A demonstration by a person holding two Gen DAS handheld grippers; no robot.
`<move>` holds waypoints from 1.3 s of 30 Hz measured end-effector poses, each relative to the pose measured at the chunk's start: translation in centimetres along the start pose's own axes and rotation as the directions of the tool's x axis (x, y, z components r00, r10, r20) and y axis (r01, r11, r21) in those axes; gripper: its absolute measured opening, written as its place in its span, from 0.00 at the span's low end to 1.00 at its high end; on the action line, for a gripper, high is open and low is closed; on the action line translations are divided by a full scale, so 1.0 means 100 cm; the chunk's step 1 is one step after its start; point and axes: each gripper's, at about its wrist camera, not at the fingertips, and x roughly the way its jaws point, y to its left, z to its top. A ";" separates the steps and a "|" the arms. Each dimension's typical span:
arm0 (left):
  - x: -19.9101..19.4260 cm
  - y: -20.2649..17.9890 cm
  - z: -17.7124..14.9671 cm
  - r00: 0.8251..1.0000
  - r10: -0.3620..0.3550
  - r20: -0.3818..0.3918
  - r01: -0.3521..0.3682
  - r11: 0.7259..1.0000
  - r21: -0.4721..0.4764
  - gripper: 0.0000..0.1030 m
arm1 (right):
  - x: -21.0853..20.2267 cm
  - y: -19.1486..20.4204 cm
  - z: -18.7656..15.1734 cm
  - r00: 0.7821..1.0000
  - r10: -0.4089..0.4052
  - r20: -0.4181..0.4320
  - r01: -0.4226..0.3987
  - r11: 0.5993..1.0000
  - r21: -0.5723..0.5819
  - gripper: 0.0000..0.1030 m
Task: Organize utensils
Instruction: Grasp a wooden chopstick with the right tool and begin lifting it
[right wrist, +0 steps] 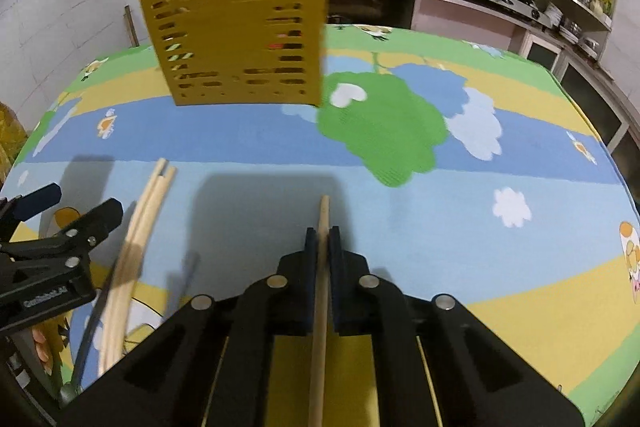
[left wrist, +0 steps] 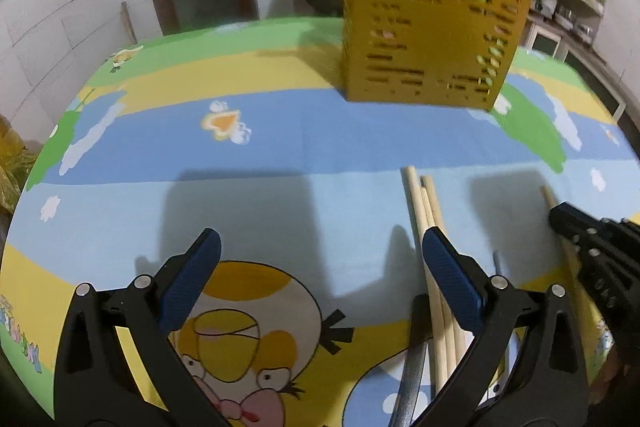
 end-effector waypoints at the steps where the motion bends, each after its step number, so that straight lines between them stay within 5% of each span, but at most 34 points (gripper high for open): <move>1: 0.003 0.000 0.000 1.000 0.003 -0.008 -0.003 1.000 0.003 0.95 | 0.000 -0.004 -0.001 1.000 0.008 0.001 -0.008 1.000 0.012 0.06; 39: 0.010 -0.012 -0.001 0.999 0.001 -0.046 0.000 1.000 0.021 0.90 | 0.001 -0.013 -0.004 0.999 0.037 0.022 -0.038 0.998 0.051 0.06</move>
